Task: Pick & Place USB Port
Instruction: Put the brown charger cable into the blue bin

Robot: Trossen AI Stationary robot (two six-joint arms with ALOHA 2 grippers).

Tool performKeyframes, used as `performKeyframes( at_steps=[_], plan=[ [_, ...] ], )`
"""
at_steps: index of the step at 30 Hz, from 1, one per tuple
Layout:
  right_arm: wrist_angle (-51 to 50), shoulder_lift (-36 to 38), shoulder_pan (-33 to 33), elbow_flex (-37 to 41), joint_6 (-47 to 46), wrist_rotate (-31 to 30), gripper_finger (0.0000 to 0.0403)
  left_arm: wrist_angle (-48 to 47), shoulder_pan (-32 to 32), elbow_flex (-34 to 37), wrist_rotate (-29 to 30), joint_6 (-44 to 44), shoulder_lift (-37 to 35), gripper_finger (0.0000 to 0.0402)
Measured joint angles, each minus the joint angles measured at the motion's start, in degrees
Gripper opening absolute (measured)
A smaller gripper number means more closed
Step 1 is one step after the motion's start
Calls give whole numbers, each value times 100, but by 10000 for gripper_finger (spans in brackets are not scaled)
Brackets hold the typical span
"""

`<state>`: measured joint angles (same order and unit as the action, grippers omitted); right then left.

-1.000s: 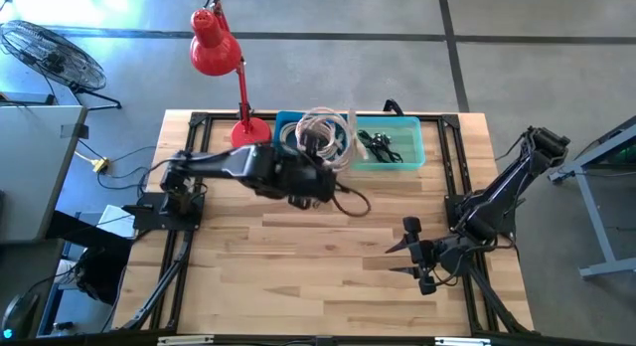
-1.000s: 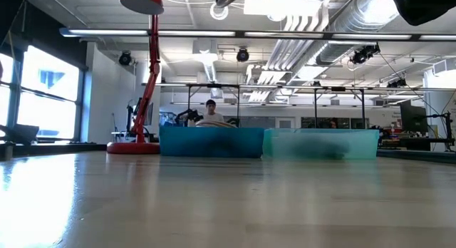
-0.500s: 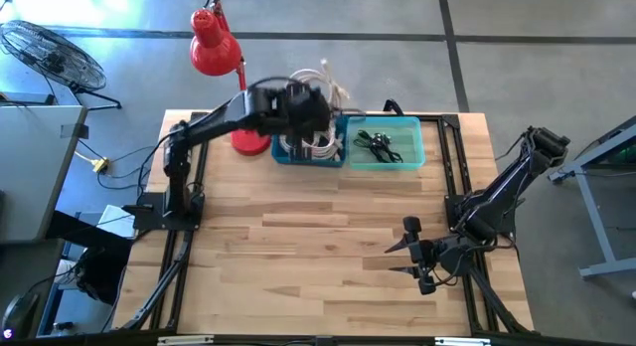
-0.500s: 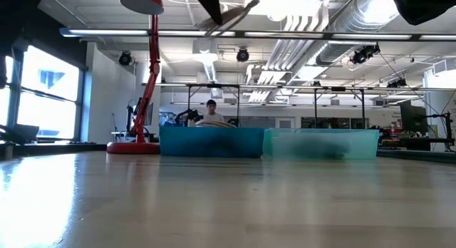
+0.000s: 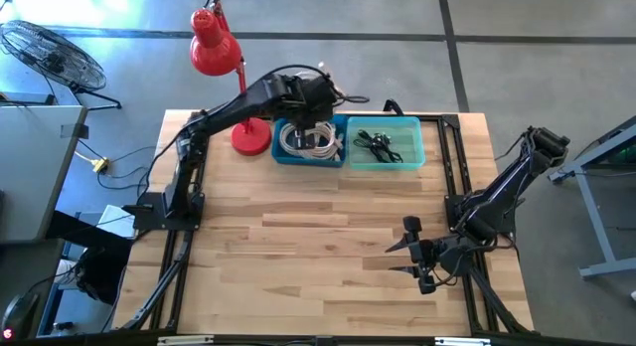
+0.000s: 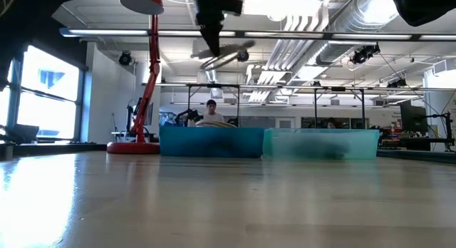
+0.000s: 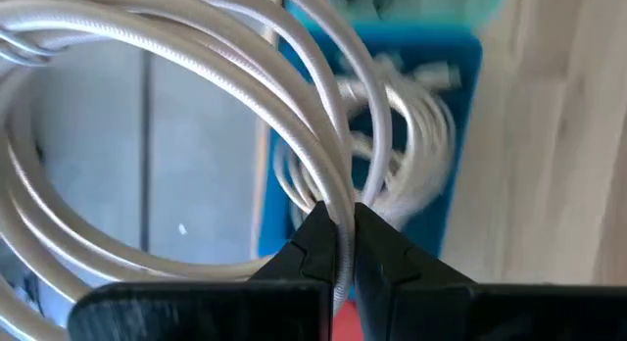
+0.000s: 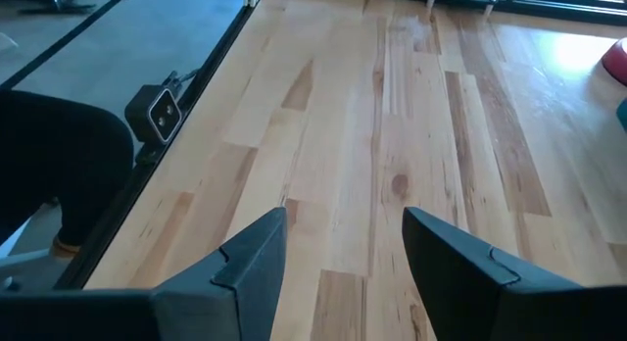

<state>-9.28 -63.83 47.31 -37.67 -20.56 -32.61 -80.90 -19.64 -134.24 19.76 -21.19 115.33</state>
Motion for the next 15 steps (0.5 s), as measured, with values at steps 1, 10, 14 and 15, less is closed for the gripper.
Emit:
performKeyframes(
  at_steps=[1,10,14,15],
  plan=[
    [0,0,0,0,0,-2,197,-107,-19,3,-23,-5,91,10],
    [-83,0,0,0,-21,-4,197,-218,-175,9,-427,-131,885,14],
    [-85,0,0,0,-42,1,197,-220,-253,8,-778,-152,1186,8],
    [-85,0,0,0,-42,13,197,-206,-260,7,-803,-156,1260,9]
  ],
)
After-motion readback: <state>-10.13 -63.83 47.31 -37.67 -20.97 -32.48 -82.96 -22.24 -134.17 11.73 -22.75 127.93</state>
